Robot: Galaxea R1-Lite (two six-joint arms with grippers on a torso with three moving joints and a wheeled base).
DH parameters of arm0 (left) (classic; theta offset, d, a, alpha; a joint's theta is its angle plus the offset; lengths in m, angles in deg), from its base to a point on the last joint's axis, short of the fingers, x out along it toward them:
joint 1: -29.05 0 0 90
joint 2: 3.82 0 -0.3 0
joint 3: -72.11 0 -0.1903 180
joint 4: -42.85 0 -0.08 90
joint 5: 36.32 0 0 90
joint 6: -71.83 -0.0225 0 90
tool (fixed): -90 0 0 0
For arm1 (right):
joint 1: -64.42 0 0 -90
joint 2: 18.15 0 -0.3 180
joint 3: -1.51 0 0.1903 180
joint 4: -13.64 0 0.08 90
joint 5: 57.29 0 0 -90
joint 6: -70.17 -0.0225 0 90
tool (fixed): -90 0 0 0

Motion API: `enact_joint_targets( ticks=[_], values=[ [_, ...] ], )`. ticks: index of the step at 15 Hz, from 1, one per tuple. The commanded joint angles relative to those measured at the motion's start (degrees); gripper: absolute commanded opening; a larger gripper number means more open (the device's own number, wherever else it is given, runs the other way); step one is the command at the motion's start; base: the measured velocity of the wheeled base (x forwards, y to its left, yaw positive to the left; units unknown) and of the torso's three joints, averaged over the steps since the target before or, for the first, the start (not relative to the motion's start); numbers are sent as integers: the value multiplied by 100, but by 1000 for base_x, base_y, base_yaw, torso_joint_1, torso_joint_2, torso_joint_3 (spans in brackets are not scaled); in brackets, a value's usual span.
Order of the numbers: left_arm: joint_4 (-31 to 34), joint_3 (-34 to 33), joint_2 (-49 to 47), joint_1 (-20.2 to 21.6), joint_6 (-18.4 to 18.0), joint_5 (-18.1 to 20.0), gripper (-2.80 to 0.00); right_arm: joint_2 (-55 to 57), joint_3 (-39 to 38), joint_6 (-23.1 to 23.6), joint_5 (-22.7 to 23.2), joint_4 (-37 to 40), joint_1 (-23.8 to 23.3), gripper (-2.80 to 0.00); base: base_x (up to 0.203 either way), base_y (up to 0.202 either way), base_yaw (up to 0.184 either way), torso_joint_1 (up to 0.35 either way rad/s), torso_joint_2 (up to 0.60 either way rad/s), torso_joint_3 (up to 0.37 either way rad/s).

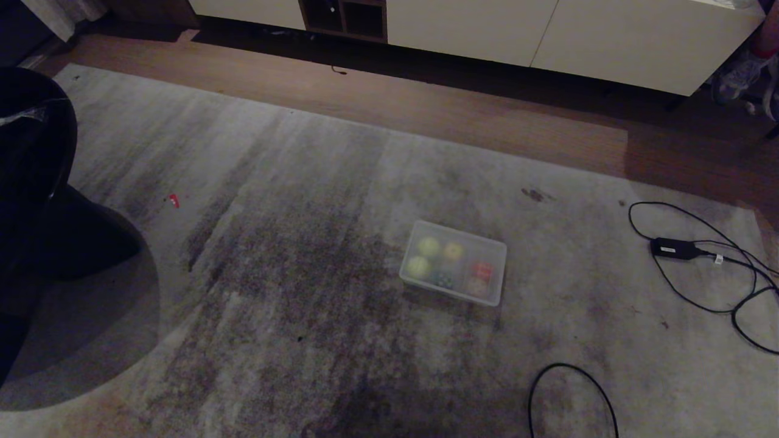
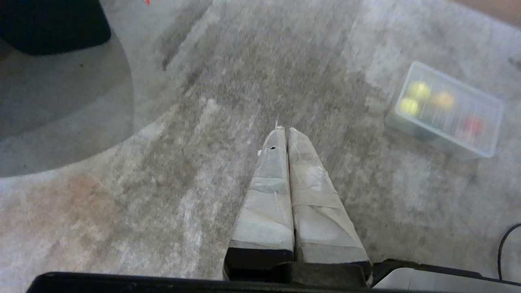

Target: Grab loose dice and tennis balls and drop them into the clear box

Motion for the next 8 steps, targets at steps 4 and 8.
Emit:
enact_joint_targets(
  ticks=[4, 8],
  values=[
    [-4, -9, -6, 0, -2, -4, -280, 16, 1, 2, 4, -1, 6, -280, 0, 0, 0, 0, 1, 202],
    [-4, -9, -6, -6, 7, -4, -280, 16, 1, 2, 4, -1, 4, -280, 0, 0, 0, 5, 4, 204]
  ],
)
